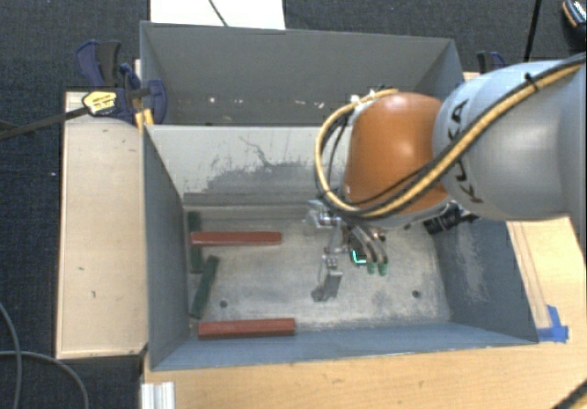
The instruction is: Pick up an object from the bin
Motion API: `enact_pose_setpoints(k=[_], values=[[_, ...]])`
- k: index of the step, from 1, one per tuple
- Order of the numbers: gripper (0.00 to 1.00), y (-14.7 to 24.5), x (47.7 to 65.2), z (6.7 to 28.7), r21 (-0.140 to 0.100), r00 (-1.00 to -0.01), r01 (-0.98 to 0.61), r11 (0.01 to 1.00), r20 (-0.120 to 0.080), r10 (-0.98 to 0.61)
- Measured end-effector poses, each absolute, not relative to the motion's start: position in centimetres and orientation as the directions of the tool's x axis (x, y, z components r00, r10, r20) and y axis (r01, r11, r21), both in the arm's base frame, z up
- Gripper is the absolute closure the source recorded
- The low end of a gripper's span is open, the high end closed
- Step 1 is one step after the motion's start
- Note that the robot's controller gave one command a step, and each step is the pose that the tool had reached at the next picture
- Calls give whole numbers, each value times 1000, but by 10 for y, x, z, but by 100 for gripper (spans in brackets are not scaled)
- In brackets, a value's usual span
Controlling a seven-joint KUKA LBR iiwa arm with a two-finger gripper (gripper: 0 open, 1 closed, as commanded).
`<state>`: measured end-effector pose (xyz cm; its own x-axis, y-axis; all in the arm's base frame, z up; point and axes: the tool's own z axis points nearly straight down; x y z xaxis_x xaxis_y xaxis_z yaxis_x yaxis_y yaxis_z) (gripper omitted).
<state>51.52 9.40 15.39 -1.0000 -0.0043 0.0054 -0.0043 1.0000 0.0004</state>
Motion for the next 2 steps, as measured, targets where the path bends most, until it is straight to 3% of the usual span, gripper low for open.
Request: enact_pose_setpoints(k=[1, 2], values=[[0, 165, 587, 67, 3, -990, -141, 990, -2, -141], [0, 202, 587, 102, 2, -963, -271, 963, -7, -271]])
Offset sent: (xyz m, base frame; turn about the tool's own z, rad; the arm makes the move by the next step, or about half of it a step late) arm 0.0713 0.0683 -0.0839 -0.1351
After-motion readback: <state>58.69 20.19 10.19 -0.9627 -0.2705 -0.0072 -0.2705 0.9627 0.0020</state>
